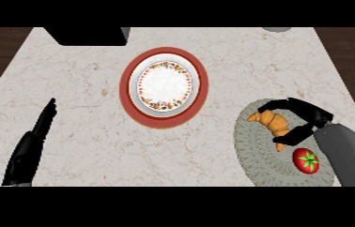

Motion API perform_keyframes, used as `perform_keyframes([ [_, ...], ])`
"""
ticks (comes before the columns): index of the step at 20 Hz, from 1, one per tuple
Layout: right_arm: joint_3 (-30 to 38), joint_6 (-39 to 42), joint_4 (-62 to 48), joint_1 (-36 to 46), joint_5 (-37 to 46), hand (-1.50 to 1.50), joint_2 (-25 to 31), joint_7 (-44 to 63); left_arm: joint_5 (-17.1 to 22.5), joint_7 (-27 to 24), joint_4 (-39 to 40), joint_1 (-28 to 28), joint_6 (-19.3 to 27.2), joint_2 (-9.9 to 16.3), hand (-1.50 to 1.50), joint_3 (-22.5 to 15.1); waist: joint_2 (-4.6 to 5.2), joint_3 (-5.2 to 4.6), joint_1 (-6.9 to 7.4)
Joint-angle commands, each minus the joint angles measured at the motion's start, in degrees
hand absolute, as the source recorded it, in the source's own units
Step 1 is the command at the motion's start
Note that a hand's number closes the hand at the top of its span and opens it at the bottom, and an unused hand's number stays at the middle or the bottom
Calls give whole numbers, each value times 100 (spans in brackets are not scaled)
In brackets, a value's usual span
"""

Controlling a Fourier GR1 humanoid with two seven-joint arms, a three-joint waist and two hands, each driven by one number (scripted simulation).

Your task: Pick the croissant from the placemat and place it in the plate

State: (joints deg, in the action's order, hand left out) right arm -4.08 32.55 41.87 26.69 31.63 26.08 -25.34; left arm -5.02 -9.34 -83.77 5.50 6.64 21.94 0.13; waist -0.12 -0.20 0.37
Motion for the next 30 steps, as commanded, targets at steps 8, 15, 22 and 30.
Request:
perform_keyframes([
  [8,116,-887,-898,914,734,150,7,-18,-90,-39,48,-84,-307,-112,0,254,48,25,98],
  [15,37,-2746,-1505,1832,1665,150,238,910,-79,-52,67,-200,-480,-65,0,154,148,37,342],
  [22,590,-4205,-1892,2240,1518,150,240,611,-423,345,-184,-288,-103,-422,0,-133,114,42,222],
  [30,884,-4343,-1021,2813,1050,150,82,-292,-124,401,-314,-130,-431,-23,0,325,-5,24,23],
])
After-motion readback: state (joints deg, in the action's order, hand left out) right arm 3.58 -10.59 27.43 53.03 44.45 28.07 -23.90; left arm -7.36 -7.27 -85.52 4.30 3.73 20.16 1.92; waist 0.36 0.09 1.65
